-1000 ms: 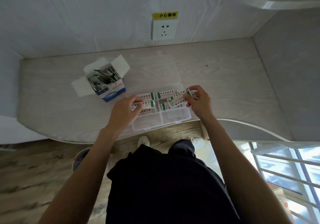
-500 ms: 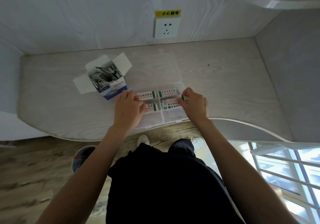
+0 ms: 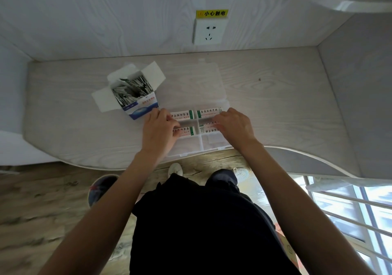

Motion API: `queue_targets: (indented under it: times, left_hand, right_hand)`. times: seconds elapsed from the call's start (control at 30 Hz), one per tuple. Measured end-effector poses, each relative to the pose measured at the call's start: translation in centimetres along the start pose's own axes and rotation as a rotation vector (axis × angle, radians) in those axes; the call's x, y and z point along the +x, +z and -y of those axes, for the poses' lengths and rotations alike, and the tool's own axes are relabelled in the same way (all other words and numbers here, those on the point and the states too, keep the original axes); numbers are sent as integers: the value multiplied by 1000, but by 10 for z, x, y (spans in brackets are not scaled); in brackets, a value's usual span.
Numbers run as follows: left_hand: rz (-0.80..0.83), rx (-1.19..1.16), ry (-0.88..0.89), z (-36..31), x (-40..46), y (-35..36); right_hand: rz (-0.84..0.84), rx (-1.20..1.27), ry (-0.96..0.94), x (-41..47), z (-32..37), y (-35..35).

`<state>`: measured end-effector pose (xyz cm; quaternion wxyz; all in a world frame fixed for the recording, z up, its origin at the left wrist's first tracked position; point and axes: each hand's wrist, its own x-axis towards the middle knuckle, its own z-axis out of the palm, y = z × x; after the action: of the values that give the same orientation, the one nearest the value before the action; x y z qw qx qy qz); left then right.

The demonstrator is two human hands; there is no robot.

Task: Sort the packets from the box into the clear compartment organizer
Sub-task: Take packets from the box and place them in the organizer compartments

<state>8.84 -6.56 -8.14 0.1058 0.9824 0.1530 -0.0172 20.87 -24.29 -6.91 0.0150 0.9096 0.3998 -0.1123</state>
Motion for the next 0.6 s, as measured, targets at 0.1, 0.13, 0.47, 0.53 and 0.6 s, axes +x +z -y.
queue_targets:
  times: [0.1, 0.13, 0.47, 0.53, 0.6]
  left_hand:
    - [-17, -12, 6, -2, 1, -1]
    - [-20, -22, 9, -3, 2, -1]
    - [-167, -222, 101, -30, 1, 7]
    - [-146, -184, 102, -39, 4, 11]
    - [-111, -161, 75, -47, 9, 12]
  right_hand:
    - [3, -83, -21, 3, 3, -2]
    - [-2, -107, -31, 3, 4, -3]
    - [48, -33, -43, 10, 5, 1]
    - [62, 90, -49, 9, 3, 3]
    - [31, 279, -37, 4, 0, 3]
